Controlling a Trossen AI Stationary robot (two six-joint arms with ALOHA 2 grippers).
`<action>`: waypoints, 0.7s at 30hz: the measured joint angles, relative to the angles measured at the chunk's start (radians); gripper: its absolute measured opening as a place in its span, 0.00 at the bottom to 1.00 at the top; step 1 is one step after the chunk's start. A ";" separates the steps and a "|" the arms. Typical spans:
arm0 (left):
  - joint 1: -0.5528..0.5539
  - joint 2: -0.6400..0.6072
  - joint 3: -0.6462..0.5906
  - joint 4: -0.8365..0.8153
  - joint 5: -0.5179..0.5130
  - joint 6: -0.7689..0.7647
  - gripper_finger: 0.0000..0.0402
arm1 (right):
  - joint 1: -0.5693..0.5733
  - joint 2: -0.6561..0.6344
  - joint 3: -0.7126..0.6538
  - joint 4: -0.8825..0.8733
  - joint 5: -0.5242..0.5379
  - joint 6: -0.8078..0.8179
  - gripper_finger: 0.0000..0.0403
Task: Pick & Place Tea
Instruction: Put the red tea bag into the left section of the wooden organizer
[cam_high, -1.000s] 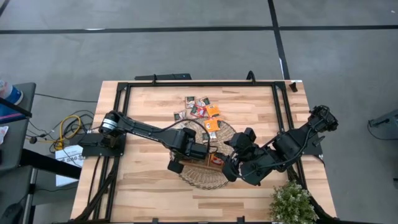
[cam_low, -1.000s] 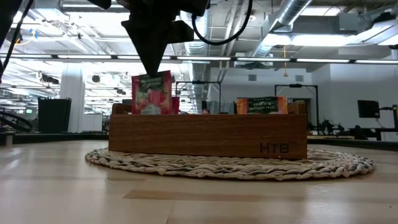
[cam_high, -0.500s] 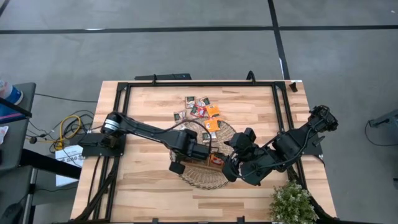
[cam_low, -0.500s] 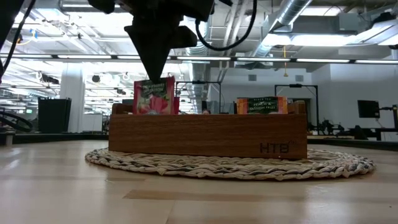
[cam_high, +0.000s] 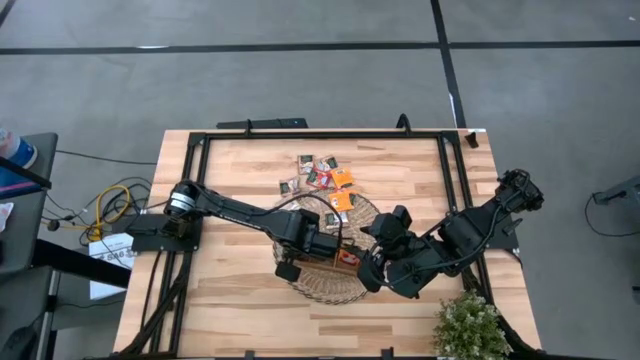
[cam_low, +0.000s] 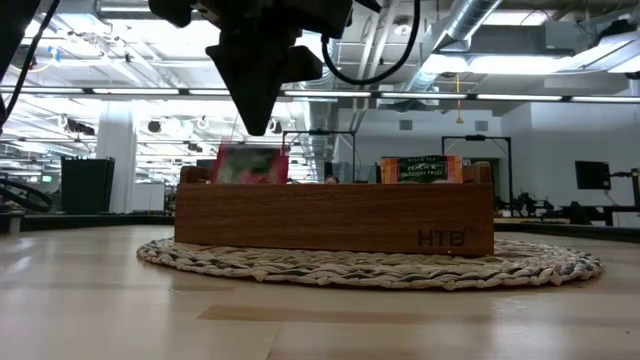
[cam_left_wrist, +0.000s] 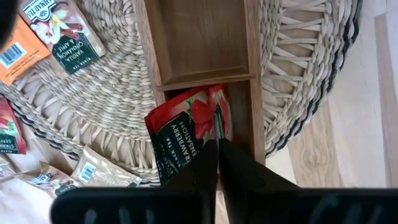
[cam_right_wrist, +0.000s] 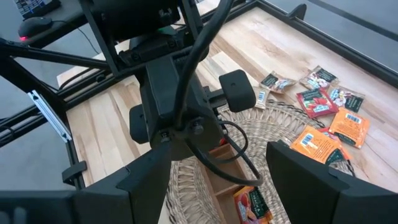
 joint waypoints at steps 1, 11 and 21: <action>0.000 0.000 0.000 0.000 0.000 0.000 0.05 | 0.000 0.000 0.000 0.000 -0.001 0.000 0.63; 0.007 -0.024 -0.001 -0.093 -0.278 0.075 0.29 | 0.000 0.000 0.000 -0.002 -0.004 0.000 0.63; 0.263 -0.186 -0.001 0.035 -0.238 0.034 0.42 | 0.008 0.000 0.000 -0.003 -0.009 0.000 0.63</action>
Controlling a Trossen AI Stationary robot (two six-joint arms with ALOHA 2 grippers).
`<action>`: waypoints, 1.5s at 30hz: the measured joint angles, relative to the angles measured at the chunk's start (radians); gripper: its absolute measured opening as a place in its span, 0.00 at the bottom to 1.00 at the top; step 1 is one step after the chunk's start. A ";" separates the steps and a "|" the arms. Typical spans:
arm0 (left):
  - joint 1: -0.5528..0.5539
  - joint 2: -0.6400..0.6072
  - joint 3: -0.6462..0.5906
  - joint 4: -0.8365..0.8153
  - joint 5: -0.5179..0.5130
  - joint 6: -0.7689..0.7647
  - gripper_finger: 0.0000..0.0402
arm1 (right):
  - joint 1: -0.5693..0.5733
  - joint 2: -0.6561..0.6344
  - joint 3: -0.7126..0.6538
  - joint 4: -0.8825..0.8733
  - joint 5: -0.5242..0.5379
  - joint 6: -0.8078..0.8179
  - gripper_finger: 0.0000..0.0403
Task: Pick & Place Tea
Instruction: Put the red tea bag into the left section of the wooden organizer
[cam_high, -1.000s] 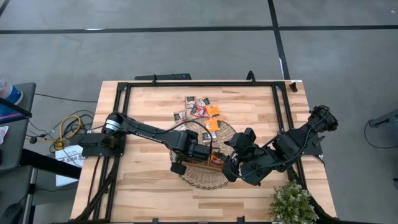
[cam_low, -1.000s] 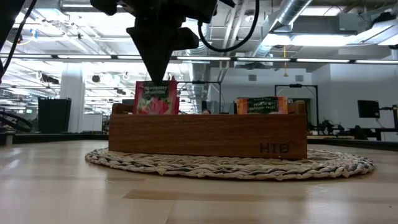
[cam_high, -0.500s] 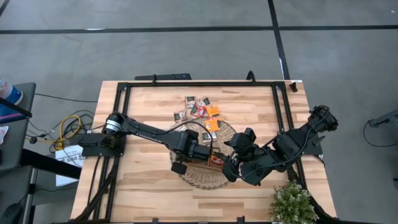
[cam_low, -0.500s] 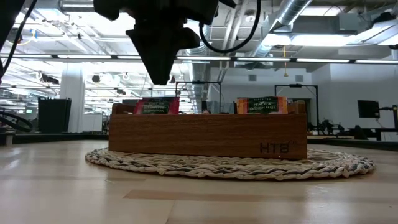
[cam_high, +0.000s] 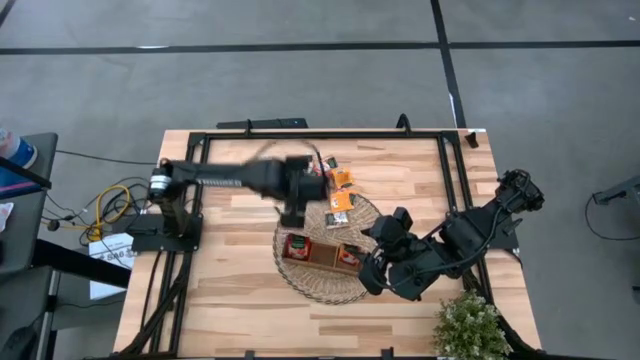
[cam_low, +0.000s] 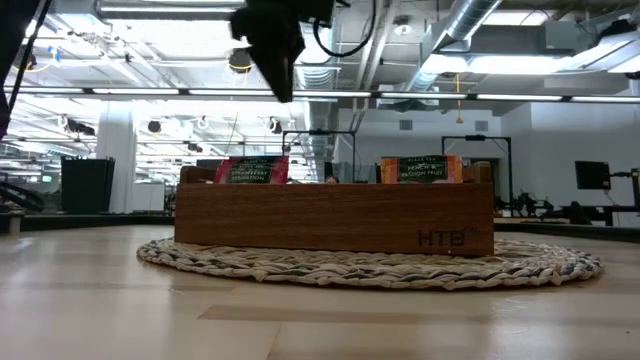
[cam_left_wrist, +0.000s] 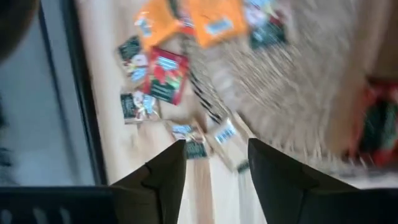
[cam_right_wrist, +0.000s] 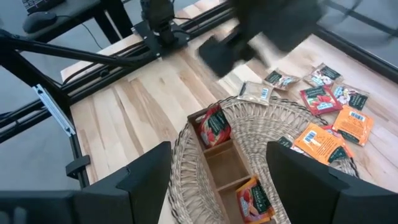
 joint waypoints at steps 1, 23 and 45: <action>0.034 -0.006 0.000 0.029 0.029 -0.011 0.42 | 0.000 0.000 0.000 0.000 0.000 0.000 0.63; 0.400 0.234 0.000 0.335 0.341 -0.527 0.42 | -0.115 0.000 0.000 0.067 -0.001 0.025 0.63; 0.465 0.319 0.000 0.349 0.462 -0.702 0.44 | -0.140 0.000 0.000 0.106 -0.003 0.022 0.63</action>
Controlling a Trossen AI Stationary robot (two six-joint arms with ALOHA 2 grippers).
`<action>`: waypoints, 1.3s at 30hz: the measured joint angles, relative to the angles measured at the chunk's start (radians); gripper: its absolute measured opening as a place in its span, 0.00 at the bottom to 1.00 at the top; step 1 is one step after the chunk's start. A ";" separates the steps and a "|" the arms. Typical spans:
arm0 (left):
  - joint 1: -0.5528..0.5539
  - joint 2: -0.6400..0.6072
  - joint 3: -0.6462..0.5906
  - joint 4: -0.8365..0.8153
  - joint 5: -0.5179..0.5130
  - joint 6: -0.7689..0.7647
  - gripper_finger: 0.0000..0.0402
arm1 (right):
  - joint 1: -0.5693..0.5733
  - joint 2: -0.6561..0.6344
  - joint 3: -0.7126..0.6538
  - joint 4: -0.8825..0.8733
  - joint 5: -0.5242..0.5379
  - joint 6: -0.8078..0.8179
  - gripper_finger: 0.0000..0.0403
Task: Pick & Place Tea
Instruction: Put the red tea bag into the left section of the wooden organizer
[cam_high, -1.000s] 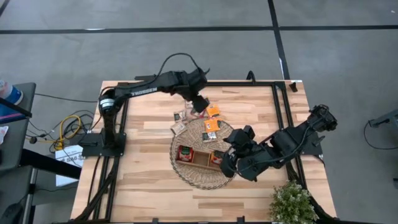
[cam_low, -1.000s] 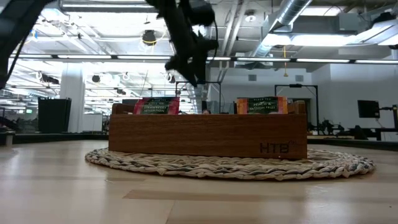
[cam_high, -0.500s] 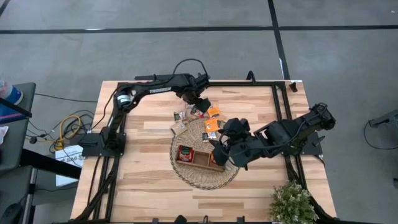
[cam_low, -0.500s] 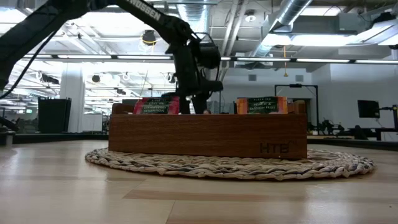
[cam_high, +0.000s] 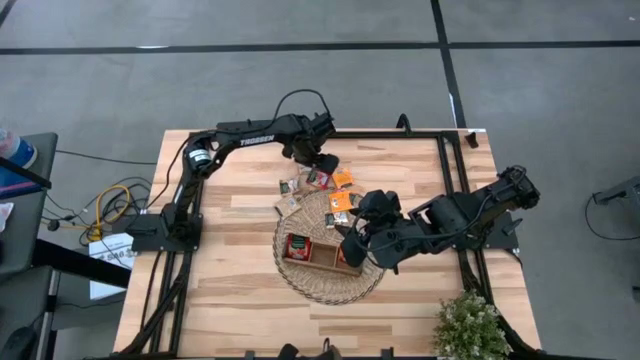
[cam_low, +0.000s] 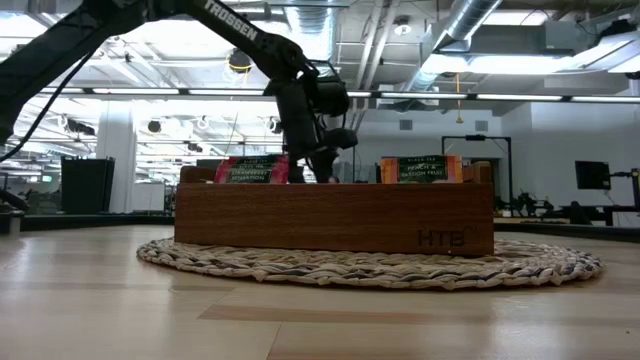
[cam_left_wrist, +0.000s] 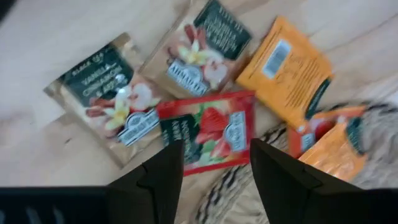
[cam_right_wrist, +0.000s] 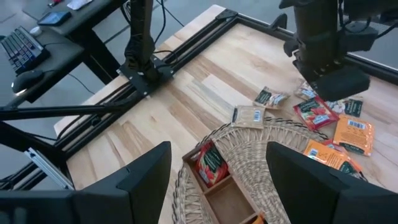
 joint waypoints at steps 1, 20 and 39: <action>-0.001 0.000 0.000 -0.008 -0.009 0.026 0.46 | 0.000 0.000 0.000 0.000 0.000 -0.002 0.63; -0.011 0.000 0.000 -0.025 0.023 0.088 0.52 | 0.017 0.000 0.000 0.003 0.001 -0.031 0.63; -0.009 0.058 0.001 0.034 0.060 -0.233 0.82 | 0.020 0.000 0.000 0.007 0.000 -0.031 0.63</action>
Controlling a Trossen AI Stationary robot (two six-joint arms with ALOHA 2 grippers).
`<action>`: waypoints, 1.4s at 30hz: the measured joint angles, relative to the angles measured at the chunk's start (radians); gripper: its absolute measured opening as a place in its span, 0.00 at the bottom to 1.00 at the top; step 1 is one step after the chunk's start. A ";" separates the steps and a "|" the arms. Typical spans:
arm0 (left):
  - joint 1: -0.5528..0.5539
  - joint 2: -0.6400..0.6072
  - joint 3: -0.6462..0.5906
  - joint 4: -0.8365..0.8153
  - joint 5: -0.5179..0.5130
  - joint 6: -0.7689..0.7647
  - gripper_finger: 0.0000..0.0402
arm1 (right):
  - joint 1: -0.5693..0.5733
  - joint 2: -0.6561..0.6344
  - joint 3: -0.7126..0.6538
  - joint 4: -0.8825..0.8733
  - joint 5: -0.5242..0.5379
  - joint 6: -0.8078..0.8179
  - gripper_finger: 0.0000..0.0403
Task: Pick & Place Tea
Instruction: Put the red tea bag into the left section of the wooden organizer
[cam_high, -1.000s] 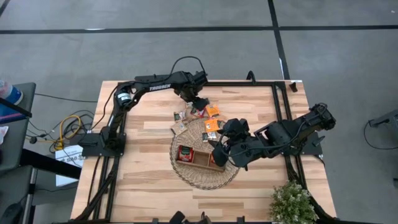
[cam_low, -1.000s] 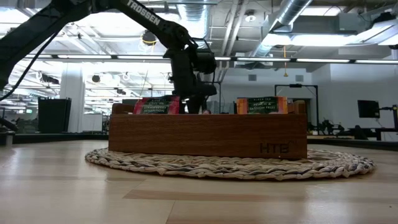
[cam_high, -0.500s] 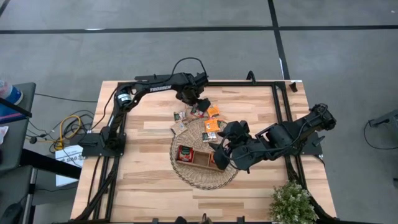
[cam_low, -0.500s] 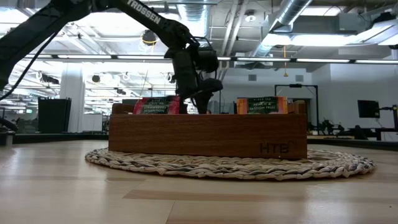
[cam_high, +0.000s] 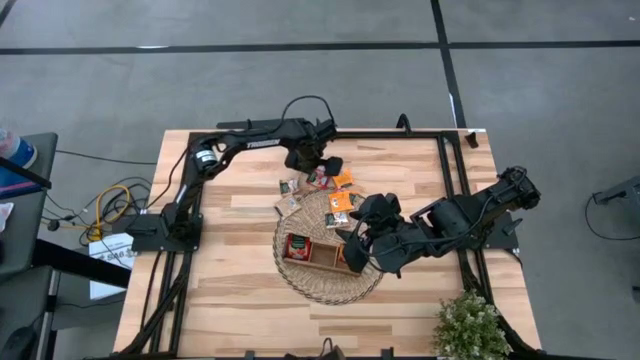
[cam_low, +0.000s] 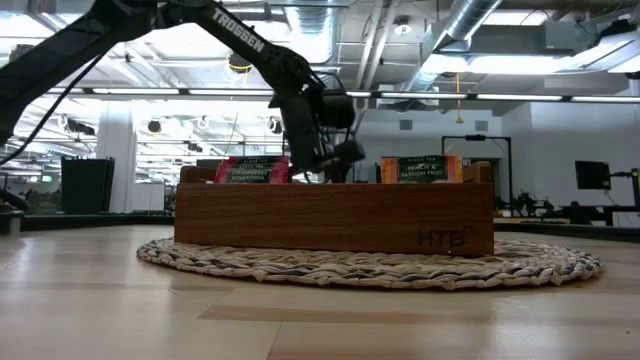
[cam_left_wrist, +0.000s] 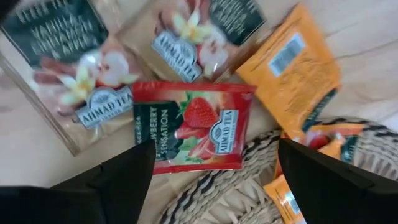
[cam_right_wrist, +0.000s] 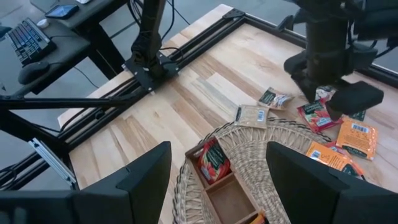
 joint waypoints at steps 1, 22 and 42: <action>-0.001 0.005 0.000 -0.001 0.002 -0.010 0.82 | 0.000 0.000 0.000 0.000 0.000 0.000 0.63; 0.013 0.049 -0.001 -0.043 -0.023 0.013 0.80 | 0.002 0.000 0.000 0.001 0.000 0.008 0.63; 0.013 0.057 0.000 -0.054 -0.072 0.066 0.48 | -0.002 0.000 0.000 0.008 0.003 0.008 0.63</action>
